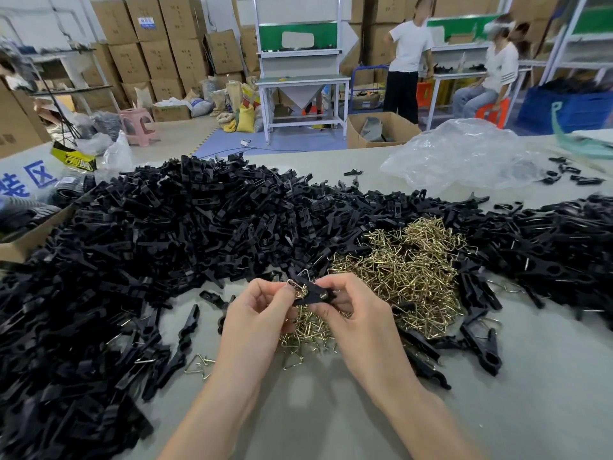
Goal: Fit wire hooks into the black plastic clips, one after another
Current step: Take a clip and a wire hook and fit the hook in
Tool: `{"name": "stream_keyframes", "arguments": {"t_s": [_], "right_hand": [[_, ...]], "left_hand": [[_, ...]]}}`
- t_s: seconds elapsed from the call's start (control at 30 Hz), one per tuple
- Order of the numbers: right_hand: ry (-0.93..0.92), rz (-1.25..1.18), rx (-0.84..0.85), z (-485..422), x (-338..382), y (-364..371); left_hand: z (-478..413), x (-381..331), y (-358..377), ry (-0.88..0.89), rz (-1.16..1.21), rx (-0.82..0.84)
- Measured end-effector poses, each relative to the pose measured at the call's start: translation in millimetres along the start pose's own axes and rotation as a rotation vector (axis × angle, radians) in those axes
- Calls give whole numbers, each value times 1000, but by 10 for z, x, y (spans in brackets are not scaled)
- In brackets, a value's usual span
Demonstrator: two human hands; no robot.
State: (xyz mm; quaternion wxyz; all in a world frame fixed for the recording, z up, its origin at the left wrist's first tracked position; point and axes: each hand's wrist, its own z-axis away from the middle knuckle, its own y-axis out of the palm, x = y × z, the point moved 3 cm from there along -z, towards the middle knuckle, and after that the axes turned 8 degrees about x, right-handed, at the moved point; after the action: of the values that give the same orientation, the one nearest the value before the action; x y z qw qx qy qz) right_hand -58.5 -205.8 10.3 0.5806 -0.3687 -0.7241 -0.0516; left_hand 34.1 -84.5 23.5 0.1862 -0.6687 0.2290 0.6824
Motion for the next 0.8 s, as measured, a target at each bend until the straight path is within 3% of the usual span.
{"name": "stream_keyframes", "arguments": {"t_s": [0.5, 0.7, 0.8], "right_hand": [[-6, 18, 13, -1, -10, -8], [-159, 225, 51, 40, 71, 32], [-244, 241, 29, 54, 115, 18]], "left_hand": [[15, -25, 9, -19, 1, 50], [151, -10, 132, 59, -289, 74], [185, -9, 172, 25, -275, 148]]}}
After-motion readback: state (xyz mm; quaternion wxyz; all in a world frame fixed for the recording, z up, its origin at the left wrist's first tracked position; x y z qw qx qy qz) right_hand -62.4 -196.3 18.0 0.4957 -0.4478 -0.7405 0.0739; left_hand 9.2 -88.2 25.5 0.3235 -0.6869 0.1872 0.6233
